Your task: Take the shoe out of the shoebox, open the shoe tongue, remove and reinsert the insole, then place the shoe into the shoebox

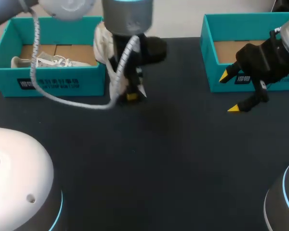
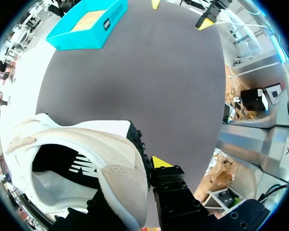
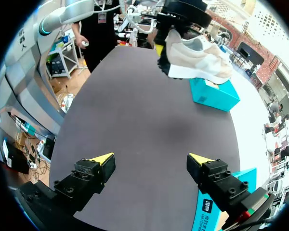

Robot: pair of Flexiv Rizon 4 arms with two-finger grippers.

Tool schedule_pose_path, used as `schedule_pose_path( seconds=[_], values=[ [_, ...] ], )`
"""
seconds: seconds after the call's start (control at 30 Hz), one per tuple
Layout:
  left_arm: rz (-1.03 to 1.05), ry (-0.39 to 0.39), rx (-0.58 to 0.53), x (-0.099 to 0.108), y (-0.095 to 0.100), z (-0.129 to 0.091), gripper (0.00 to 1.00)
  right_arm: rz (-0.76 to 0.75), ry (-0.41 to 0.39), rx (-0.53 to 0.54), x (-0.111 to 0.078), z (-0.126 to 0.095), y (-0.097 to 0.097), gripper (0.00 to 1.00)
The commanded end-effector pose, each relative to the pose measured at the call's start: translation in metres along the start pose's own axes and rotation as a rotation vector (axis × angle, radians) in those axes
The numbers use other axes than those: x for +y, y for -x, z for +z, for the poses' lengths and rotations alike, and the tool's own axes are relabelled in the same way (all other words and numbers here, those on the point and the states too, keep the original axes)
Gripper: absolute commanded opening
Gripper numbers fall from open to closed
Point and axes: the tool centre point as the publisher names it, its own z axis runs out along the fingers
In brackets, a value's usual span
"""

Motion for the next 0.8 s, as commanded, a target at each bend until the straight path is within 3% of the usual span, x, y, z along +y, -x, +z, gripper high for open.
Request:
schedule_pose_path(
  seconds=[0.03,0.2,0.53,0.8],
  values=[
    [-0.009,-0.073,0.030,0.036,0.040,-0.008,0.00,0.001,-0.002,0.002,0.000,0.002,0.001,1.00],
    [0.032,-0.073,0.058,0.070,0.086,-0.014,0.00,0.001,-0.002,0.002,0.000,0.002,0.001,1.00],
    [0.026,-0.051,0.011,0.139,0.168,-0.036,0.00,0.001,-0.002,0.002,0.000,0.002,0.001,1.00],
    [0.086,-0.033,0.056,0.188,0.232,-0.050,0.00,0.001,-0.002,0.002,0.000,0.002,0.001,1.00]
  ],
)
